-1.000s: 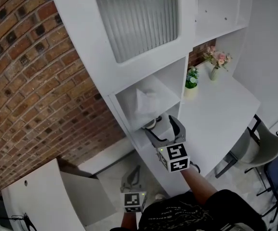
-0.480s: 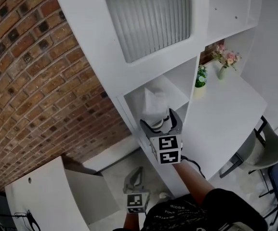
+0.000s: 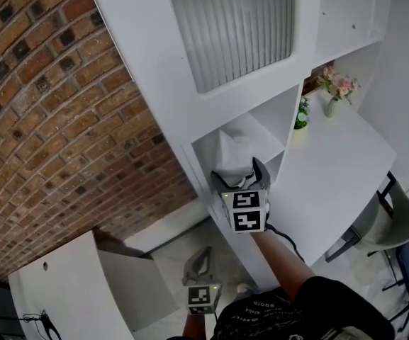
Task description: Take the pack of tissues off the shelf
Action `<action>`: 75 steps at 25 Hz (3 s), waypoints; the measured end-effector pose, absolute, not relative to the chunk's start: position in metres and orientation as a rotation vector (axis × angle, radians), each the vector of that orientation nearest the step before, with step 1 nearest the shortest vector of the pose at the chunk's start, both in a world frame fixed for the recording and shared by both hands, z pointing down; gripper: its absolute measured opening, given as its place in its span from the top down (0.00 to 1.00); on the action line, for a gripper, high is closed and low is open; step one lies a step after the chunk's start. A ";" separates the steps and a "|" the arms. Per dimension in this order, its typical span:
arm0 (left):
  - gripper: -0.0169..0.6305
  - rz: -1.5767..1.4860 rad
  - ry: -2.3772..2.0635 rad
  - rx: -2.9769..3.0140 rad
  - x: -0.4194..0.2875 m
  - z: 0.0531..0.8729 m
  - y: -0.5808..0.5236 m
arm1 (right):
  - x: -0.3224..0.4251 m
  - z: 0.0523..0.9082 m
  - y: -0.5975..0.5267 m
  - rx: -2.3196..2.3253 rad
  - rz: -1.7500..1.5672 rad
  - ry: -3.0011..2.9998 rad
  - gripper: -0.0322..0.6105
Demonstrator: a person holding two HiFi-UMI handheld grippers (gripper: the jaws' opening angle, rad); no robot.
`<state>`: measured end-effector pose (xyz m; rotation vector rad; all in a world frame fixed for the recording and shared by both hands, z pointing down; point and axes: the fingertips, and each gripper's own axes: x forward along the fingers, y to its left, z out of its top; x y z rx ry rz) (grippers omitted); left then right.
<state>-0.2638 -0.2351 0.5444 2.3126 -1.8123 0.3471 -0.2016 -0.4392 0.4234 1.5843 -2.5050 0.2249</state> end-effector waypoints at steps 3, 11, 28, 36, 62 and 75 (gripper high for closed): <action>0.96 0.355 -1.801 2.311 -0.263 0.548 -0.235 | -0.200 0.426 -0.441 1.578 0.222 -2.494 0.21; 0.96 0.357 -1.792 2.297 -0.262 0.552 -0.235 | -0.204 0.423 -0.439 1.533 0.139 -2.504 0.31; 0.96 0.335 -1.796 2.306 -0.256 0.550 -0.233 | -0.194 0.410 -0.425 1.489 0.086 -2.608 0.42; 0.96 0.335 -1.796 2.331 -0.249 0.544 -0.229 | -0.178 0.395 -0.404 1.465 0.002 -2.659 0.42; 0.96 0.279 -1.740 2.445 -0.206 0.545 -0.219 | -0.084 0.431 -0.337 1.439 -0.046 -2.596 0.42; 0.96 0.272 -1.731 2.440 -0.208 0.540 -0.226 | -0.058 0.470 -0.320 1.429 0.042 -2.582 0.42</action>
